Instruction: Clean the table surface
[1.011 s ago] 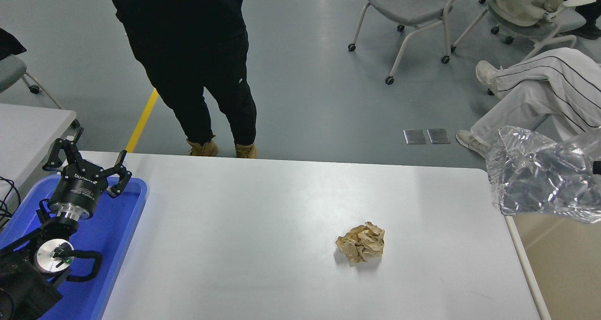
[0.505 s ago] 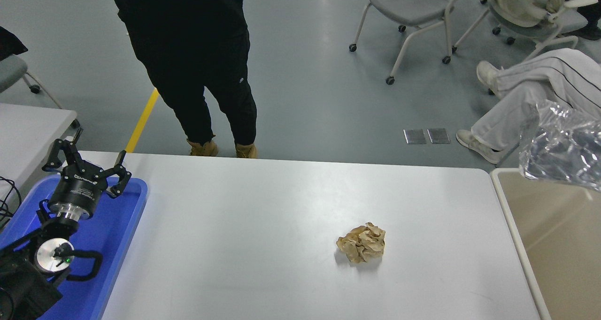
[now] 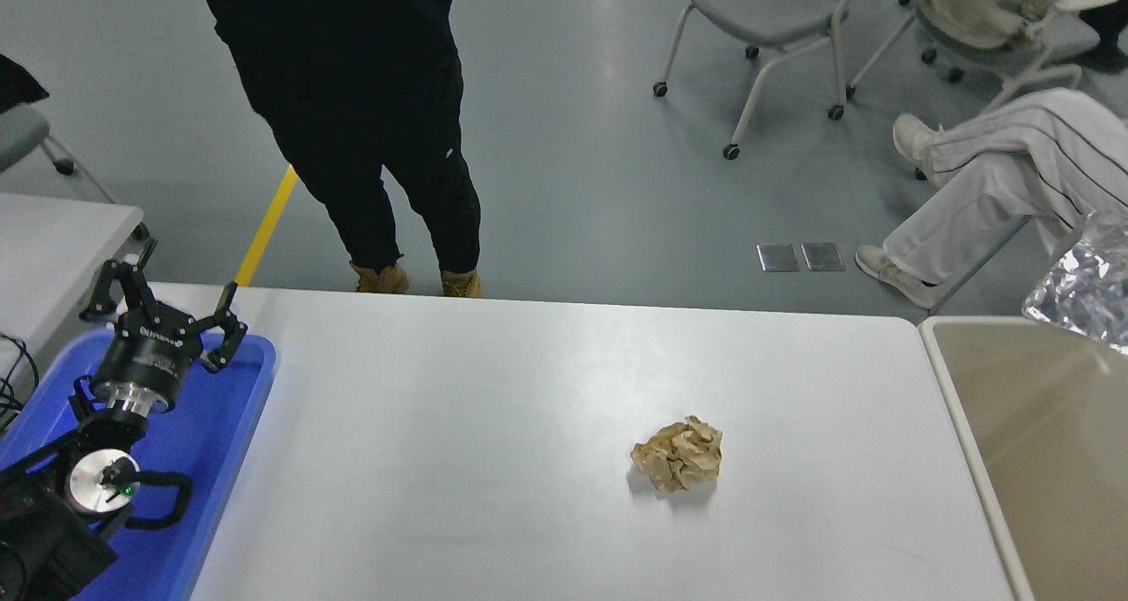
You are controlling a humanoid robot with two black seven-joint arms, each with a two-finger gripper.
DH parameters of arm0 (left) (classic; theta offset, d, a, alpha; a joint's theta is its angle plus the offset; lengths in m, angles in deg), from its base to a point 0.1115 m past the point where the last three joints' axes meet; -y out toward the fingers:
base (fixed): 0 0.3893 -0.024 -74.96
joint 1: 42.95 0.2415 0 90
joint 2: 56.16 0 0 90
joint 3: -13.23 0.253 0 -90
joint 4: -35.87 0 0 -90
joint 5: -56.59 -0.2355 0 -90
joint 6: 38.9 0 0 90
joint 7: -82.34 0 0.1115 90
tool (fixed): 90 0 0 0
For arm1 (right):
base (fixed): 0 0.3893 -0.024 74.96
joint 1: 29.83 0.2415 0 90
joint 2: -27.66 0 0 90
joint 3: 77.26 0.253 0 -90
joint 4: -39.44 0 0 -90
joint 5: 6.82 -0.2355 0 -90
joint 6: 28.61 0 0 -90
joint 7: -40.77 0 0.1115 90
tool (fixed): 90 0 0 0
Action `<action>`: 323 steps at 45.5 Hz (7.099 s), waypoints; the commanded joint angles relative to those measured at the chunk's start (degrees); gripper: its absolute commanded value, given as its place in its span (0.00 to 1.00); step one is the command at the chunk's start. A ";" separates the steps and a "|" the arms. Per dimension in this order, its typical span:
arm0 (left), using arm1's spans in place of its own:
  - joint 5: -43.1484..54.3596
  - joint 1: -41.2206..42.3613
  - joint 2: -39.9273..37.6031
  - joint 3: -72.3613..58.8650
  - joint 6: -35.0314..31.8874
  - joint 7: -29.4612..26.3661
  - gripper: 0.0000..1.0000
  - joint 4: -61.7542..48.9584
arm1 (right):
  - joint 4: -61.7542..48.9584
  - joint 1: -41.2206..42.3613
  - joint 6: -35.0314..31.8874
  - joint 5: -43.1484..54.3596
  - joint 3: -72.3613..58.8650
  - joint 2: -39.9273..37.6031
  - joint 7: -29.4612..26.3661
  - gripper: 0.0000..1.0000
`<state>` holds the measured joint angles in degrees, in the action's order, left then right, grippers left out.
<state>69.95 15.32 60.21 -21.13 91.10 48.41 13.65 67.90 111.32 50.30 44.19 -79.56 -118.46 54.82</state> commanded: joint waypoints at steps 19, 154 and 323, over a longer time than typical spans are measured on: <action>0.00 0.00 0.00 0.00 -0.02 0.00 1.00 -0.02 | -35.14 -15.38 14.08 -18.05 -0.25 32.65 -6.13 0.00; 0.00 0.00 0.00 0.00 -0.02 0.00 1.00 -0.02 | 21.64 -23.99 13.64 -43.55 63.30 52.08 5.02 1.00; 0.00 0.00 0.00 0.00 0.07 0.00 1.00 -0.02 | 13.55 2.55 32.36 24.57 -28.99 42.68 12.93 0.37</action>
<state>69.95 15.32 60.21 -21.13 91.18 48.41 13.65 83.42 113.40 82.55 68.42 -107.62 -76.75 65.32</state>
